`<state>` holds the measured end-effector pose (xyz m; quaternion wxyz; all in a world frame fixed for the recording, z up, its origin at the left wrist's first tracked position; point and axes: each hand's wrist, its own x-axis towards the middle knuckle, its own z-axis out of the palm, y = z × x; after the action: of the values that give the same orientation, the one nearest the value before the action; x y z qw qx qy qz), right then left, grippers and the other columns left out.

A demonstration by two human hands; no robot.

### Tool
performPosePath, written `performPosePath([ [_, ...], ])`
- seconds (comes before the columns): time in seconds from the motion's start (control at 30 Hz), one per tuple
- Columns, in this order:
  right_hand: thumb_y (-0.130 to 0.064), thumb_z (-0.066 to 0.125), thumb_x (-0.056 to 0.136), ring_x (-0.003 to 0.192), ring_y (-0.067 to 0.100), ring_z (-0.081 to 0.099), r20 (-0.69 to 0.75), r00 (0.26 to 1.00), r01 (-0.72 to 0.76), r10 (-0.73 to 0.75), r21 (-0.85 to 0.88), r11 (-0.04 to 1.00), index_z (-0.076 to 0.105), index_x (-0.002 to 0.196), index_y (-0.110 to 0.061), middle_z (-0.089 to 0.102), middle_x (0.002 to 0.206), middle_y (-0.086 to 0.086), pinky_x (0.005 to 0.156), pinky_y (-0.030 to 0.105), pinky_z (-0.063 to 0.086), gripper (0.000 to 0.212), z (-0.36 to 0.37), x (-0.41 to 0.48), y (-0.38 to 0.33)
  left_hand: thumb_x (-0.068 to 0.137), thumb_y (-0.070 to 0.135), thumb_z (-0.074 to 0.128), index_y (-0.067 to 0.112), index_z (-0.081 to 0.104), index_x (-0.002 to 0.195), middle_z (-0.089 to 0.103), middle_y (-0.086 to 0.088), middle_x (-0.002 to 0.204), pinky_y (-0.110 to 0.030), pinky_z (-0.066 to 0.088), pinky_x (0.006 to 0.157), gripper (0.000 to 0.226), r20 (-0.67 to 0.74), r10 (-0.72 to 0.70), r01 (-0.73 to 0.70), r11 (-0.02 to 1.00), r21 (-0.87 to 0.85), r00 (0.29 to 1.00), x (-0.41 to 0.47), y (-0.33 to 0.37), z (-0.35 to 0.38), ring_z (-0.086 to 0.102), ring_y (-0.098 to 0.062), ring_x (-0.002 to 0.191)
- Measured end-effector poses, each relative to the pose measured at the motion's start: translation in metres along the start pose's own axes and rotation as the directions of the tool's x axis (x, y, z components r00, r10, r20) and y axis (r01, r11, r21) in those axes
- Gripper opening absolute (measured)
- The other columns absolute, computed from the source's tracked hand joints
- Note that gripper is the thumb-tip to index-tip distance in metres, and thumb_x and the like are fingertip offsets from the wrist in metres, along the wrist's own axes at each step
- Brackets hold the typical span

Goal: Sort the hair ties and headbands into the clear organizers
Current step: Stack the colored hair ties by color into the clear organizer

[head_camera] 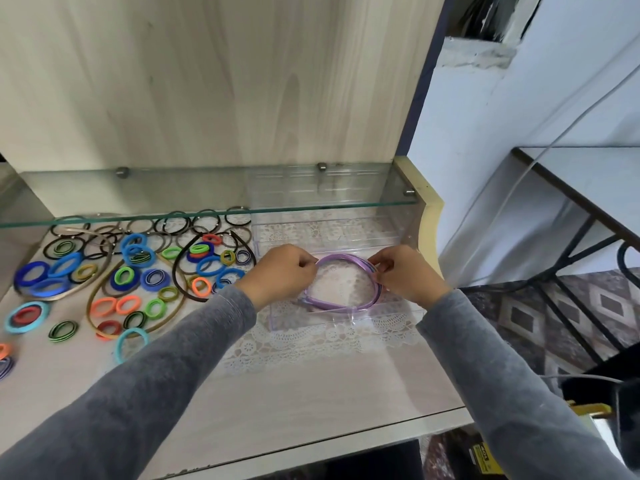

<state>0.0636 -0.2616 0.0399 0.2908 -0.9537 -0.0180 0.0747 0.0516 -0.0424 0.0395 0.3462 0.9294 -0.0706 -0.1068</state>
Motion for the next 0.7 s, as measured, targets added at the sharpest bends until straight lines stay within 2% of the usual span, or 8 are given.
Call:
performPosePath([
  [0.1,-0.006,0.059,0.089,0.084,0.015,0.056,-0.047,0.999,-0.006,0.004,-0.046,0.999,0.068,0.113,-0.011,0.067,0.092,0.002,0.080,0.025,0.047,0.027,0.002,-0.001,-0.002,0.099,0.017,0.051,0.011,0.077,0.103,0.064,0.015,0.095,-0.030,0.055,0.067,0.027,0.031,-0.026,0.027,0.999,-0.040,0.999,0.000,0.001,-0.005,0.069,-0.026,0.081],
  [0.13,-0.006,0.059,0.089,0.085,0.015,0.055,-0.068,0.998,-0.011,0.008,-0.038,0.999,0.066,0.114,-0.012,0.065,0.091,0.001,0.081,0.025,0.047,0.027,0.003,-0.002,-0.002,0.099,0.016,0.051,0.013,0.076,0.111,0.065,0.015,0.100,-0.026,0.055,0.067,0.028,0.018,-0.025,0.025,0.999,-0.039,1.000,0.000,0.001,-0.005,0.069,-0.022,0.082],
  [0.2,-0.005,0.060,0.088,0.084,0.016,0.055,-0.113,0.994,0.004,-0.010,-0.050,0.999,0.064,0.111,-0.014,0.063,0.088,0.000,0.075,0.023,0.043,0.025,0.004,-0.004,-0.001,0.098,0.013,0.053,0.018,0.073,0.120,0.070,0.008,0.111,-0.007,0.046,0.056,0.031,-0.016,-0.002,0.002,1.000,-0.018,1.000,0.000,0.001,-0.003,0.064,-0.006,0.074],
  [0.23,-0.005,0.061,0.087,0.083,0.016,0.055,-0.128,0.991,0.016,-0.025,-0.072,0.997,0.065,0.107,-0.014,0.063,0.087,0.000,0.073,0.022,0.041,0.022,0.005,-0.004,-0.001,0.097,0.011,0.054,0.019,0.073,0.120,0.071,0.005,0.114,-0.002,0.041,0.053,0.031,-0.040,0.009,-0.009,1.000,-0.009,0.999,0.001,0.000,-0.002,0.060,-0.001,0.072],
  [0.3,-0.005,0.060,0.085,0.085,0.018,0.057,-0.148,0.988,0.026,-0.042,-0.112,0.993,0.067,0.101,-0.015,0.064,0.089,0.002,0.072,0.022,0.040,0.020,0.006,-0.005,-0.001,0.096,0.009,0.056,0.019,0.074,0.118,0.071,0.003,0.116,0.002,0.038,0.054,0.030,-0.103,0.030,-0.031,1.000,0.000,0.994,0.001,-0.003,0.002,0.058,-0.002,0.078],
  [0.47,-0.006,0.058,0.085,0.087,0.020,0.061,-0.166,0.983,0.043,-0.073,-0.178,0.983,0.073,0.099,-0.016,0.069,0.094,0.004,0.080,0.028,0.050,0.023,0.006,-0.007,-0.005,0.093,0.008,0.061,0.019,0.076,0.107,0.069,0.004,0.100,-0.002,0.035,0.058,0.023,-0.192,0.051,-0.046,0.998,0.034,0.980,0.002,-0.008,0.010,0.054,-0.003,0.080],
  [0.6,-0.004,0.056,0.087,0.086,0.020,0.061,-0.162,0.983,0.051,-0.085,-0.205,0.977,0.072,0.103,-0.012,0.069,0.097,0.006,0.081,0.029,0.051,0.024,0.006,-0.010,-0.009,0.092,0.003,0.058,0.015,0.075,0.106,0.069,-0.003,0.105,-0.012,0.038,0.068,0.024,-0.184,0.130,-0.102,0.982,0.159,0.974,0.000,-0.007,0.010,0.052,-0.007,0.080],
  [0.7,-0.007,0.057,0.088,0.088,0.020,0.062,-0.164,0.981,0.061,-0.102,-0.235,0.970,0.073,0.103,-0.012,0.070,0.097,0.006,0.084,0.032,0.052,0.022,0.007,-0.011,-0.010,0.094,0.011,0.062,0.015,0.073,0.114,0.066,-0.001,0.112,-0.017,0.039,0.078,0.022,-0.072,0.146,-0.128,0.970,0.207,0.987,-0.002,-0.003,0.002,0.054,-0.008,0.087],
])
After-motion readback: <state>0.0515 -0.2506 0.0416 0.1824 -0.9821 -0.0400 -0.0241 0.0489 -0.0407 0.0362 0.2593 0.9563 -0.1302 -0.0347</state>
